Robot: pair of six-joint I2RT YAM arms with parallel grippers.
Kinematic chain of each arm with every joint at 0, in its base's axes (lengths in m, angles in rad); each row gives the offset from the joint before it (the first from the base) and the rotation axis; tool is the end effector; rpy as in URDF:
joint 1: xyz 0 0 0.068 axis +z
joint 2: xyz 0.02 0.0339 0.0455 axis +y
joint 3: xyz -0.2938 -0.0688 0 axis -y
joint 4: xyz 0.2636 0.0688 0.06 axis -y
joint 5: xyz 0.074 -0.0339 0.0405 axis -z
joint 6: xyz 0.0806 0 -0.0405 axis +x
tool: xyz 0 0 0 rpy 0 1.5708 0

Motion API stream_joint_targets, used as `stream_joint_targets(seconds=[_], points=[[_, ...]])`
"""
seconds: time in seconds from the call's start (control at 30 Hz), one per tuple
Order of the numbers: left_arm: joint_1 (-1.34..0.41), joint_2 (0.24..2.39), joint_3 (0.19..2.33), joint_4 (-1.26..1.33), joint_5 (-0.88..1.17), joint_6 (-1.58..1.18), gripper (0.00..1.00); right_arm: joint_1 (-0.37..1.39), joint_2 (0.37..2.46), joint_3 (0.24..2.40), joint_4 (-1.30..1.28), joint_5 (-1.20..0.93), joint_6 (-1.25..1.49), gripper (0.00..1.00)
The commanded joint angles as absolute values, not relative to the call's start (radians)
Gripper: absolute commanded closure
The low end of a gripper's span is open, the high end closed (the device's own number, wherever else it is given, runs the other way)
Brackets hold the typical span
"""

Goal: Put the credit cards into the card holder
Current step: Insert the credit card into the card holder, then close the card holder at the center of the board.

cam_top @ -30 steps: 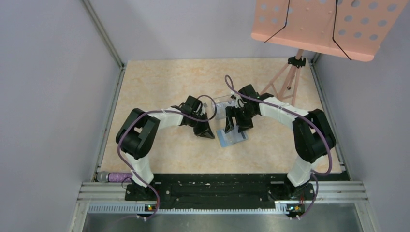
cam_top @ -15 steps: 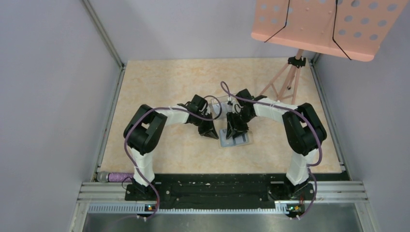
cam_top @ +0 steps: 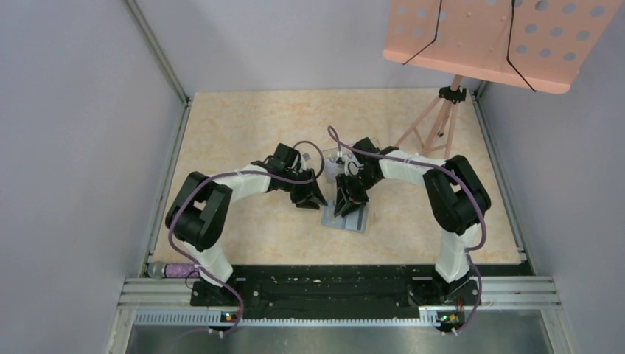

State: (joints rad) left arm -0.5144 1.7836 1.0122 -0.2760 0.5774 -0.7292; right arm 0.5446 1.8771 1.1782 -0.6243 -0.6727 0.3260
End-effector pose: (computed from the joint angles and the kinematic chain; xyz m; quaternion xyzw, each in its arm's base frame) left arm 0.3123 -0.2270 0.1373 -0.0260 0.9285 -0.3680 0.0414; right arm 0.3012 0.2412 0.1371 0.1427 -0.9267 -0.3461 0.0324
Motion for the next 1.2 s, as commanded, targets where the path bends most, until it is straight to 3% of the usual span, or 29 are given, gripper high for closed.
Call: stream_joint_targets(seconds=[0.0,0.13,0.3,0.4,0.57,0.77,1.17], points=[[-0.457,1.683,0.928,-0.2,0.666,-0.755,0.55,0.585,1.904,1.234,-0.572,-0.789,0.38,0.57],[-0.439,1.667,0.885,-0.207,0.688,-0.746,0.5,0.591,1.874,1.246,-0.561,-0.766,0.424,0.44],[-0.437,1.717,0.867,-0.18,0.722,-0.744,0.46,0.586,1.819,1.267,-0.647,-0.644,0.383,0.43],[-0.436,1.761,0.881,-0.159,0.74,-0.749,0.45,0.565,1.8,1.244,-0.68,-0.58,0.361,0.53],[-0.438,1.814,0.93,-0.183,0.71,-0.748,0.43,0.498,1.799,1.168,-0.715,-0.498,0.31,0.79],[-0.452,1.872,0.993,-0.194,0.684,-0.756,0.43,0.48,1.838,1.109,-0.735,-0.423,0.241,0.98],[-0.496,1.827,1.019,-0.07,0.835,-0.814,0.51,0.48,1.88,1.086,-0.71,-0.407,0.222,1.0]])
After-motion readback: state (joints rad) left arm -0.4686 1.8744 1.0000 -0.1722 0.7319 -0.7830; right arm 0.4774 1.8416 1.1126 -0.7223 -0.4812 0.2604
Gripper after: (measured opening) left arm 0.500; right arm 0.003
